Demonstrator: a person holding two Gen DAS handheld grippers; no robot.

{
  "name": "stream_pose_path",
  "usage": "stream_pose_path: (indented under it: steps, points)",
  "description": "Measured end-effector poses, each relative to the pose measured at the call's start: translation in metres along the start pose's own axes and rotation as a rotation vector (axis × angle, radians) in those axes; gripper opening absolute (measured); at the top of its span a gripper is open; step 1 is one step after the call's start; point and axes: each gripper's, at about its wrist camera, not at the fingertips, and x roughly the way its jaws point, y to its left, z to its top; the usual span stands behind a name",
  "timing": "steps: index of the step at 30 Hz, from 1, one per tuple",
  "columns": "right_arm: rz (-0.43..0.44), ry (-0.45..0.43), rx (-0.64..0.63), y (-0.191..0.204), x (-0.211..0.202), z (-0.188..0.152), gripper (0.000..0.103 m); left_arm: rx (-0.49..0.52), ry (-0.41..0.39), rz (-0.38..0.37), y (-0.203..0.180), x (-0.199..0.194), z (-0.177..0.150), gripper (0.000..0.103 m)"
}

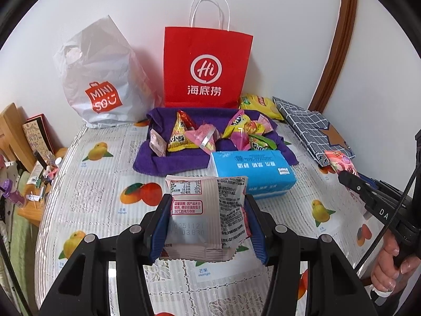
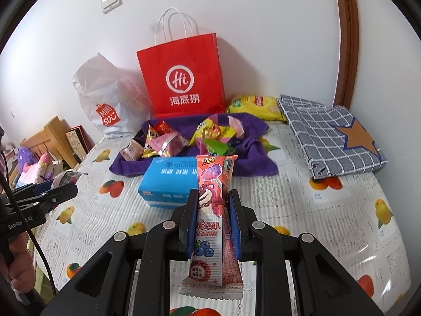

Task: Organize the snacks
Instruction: 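Lift both held snacks and carry them toward the purple towel, then lower the white packet and pink candy stick onto the towel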

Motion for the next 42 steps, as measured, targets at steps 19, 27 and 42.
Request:
stream_pose_path:
  steps: [19,27,42]
  points:
    - [-0.027,-0.043,-0.027,0.011,0.001,0.044,0.022,0.011,-0.060,-0.009,0.006,-0.009,0.040,0.051]
    - [-0.023,-0.053,-0.055,0.019,0.012,0.064,0.022,0.019,-0.067,-0.011,0.005,-0.003,0.060,0.051]
    - [0.005,-0.088,-0.112,0.035,0.034,0.116,0.022,0.030,-0.097,-0.005,0.007,0.008,0.105,0.051]
